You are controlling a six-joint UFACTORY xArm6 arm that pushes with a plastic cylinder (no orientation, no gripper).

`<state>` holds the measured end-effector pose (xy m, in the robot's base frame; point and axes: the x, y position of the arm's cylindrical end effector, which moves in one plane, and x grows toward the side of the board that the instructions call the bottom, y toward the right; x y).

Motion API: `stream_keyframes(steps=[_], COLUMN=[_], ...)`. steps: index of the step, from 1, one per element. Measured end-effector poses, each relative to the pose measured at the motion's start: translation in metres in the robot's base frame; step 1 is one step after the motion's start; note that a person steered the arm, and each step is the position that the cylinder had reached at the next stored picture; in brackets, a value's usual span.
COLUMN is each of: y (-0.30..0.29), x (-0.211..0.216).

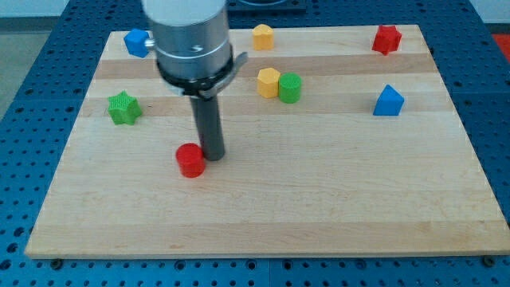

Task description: Move the red star to the bottom left side of the board

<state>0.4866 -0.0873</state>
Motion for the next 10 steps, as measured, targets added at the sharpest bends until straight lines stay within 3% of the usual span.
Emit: stream_keyframes(steps=[2, 6, 10], y=[-0.028, -0.071, -0.095], x=[0.031, 0.012, 0.041])
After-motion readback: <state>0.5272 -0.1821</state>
